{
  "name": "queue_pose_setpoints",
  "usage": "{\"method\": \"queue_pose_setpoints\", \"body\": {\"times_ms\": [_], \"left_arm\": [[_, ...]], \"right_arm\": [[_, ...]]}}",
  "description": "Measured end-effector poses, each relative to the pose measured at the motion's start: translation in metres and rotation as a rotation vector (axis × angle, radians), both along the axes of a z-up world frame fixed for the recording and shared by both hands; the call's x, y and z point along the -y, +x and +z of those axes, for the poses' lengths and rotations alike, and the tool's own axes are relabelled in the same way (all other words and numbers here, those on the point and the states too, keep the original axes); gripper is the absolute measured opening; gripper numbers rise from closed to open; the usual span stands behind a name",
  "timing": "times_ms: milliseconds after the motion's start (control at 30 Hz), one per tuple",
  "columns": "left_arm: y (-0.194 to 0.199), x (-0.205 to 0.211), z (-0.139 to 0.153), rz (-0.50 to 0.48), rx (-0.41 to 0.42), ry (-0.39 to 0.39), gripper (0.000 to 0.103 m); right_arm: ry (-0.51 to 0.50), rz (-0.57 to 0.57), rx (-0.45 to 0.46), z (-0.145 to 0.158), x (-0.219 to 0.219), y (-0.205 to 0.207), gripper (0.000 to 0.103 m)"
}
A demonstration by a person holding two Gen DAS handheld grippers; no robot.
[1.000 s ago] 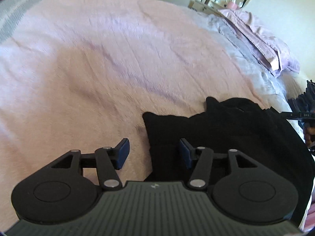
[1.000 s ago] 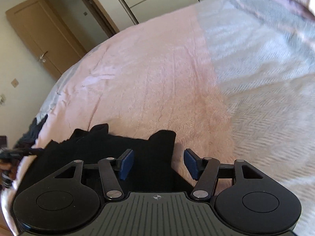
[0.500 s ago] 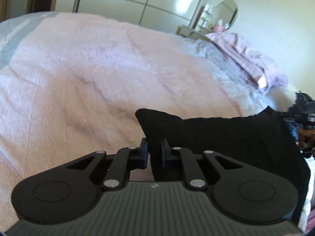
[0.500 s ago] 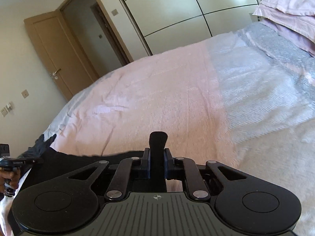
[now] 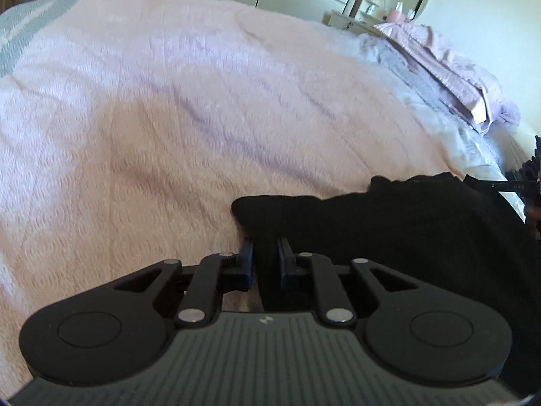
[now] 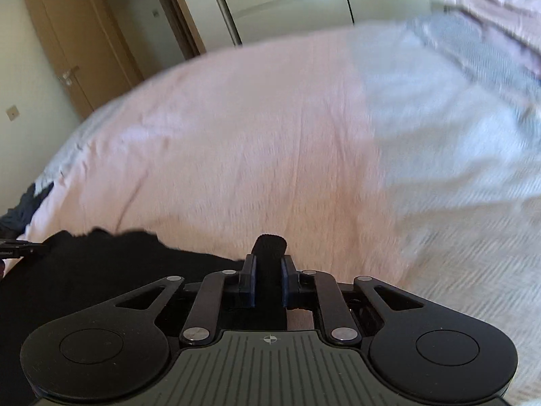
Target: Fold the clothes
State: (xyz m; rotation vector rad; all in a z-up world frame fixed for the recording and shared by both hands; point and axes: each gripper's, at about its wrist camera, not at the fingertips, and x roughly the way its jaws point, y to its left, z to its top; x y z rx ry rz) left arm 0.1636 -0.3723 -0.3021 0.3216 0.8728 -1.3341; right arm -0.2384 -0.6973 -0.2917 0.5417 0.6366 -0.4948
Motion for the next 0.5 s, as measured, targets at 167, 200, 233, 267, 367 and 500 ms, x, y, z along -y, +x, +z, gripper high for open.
{"method": "queue_pose_setpoints", "body": {"times_ms": [167, 200, 233, 267, 367, 500], "left_arm": [[-0.006, -0.031, 0.042, 0.055, 0.109, -0.005, 0.027], [-0.011, -0.042, 0.052, 0.051, 0.141, -0.010, 0.028], [-0.018, -0.056, 0.063, 0.039, 0.176, -0.019, 0.031], [-0.025, -0.070, 0.074, 0.024, 0.213, -0.030, 0.033], [-0.066, -0.112, 0.100, -0.070, 0.338, -0.062, 0.041], [-0.146, -0.171, 0.109, -0.303, 0.554, -0.108, 0.061]], "right_arm": [[-0.158, -0.036, -0.045, 0.043, -0.042, -0.014, 0.038], [-0.193, -0.017, -0.047, 0.056, -0.057, -0.019, 0.045], [-0.228, 0.002, -0.048, 0.068, -0.072, -0.025, 0.047], [-0.262, 0.021, -0.050, 0.081, -0.087, -0.030, 0.048], [-0.336, 0.171, -0.043, 0.103, -0.160, -0.049, 0.052], [-0.539, 0.345, -0.153, 0.095, -0.257, -0.077, 0.066]]}}
